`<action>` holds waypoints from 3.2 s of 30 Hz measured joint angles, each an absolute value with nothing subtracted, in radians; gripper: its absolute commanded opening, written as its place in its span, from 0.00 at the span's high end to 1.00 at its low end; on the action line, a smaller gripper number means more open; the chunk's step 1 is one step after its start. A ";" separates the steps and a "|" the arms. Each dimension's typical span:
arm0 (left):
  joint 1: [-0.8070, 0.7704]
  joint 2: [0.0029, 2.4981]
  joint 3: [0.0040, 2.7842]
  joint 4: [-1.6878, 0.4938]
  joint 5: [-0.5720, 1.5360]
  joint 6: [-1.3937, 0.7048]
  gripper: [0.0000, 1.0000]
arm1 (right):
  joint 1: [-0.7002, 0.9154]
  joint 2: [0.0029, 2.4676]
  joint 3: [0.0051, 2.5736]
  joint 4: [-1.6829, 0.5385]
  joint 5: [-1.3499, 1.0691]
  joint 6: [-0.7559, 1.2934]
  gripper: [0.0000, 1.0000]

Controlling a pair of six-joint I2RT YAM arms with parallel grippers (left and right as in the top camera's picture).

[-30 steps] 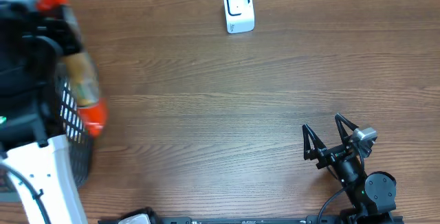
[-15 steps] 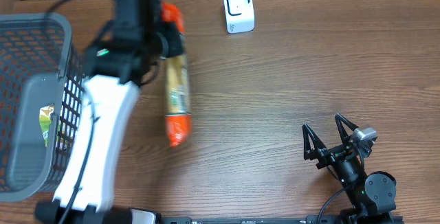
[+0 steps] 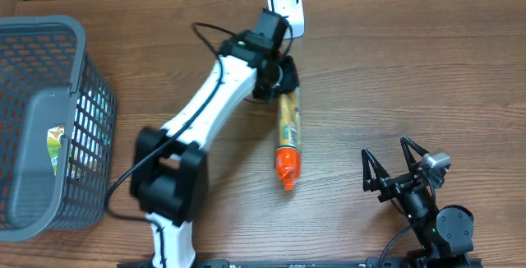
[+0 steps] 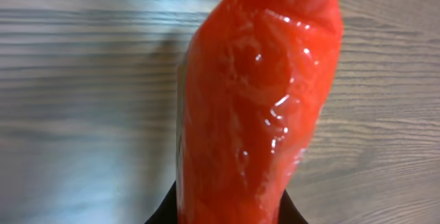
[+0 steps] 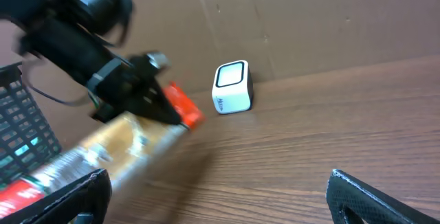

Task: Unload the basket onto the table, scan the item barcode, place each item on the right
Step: 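Lift the red-ended snack out and lay it on the table center, then return the left gripper to the basket and grasp the green pouch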

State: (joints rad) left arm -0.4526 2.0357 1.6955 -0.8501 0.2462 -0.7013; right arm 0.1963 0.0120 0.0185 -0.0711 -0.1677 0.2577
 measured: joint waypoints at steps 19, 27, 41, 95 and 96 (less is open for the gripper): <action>-0.583 2.172 1.695 -0.649 0.269 -0.715 0.96 | 0.196 0.012 0.019 -0.071 -0.167 0.257 0.00; -0.580 2.193 1.696 -0.643 0.263 -0.727 0.39 | 0.196 0.012 0.019 -0.071 -0.168 0.257 0.00; -0.460 2.104 1.697 -0.698 0.274 -0.624 0.35 | 0.196 0.012 0.019 -0.072 -0.167 0.258 0.00; 0.879 1.637 1.552 -1.152 0.031 -0.171 0.11 | 0.196 0.012 0.019 -0.071 -0.168 0.258 0.00; 0.884 1.640 1.525 -1.135 0.040 -0.144 0.12 | 0.196 0.012 0.019 -0.071 -0.168 0.258 0.00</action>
State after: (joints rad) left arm 0.8837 1.6398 1.5249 -1.1355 0.0402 -0.1444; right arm 0.1963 0.0120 0.0185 -0.0711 -0.1677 0.2581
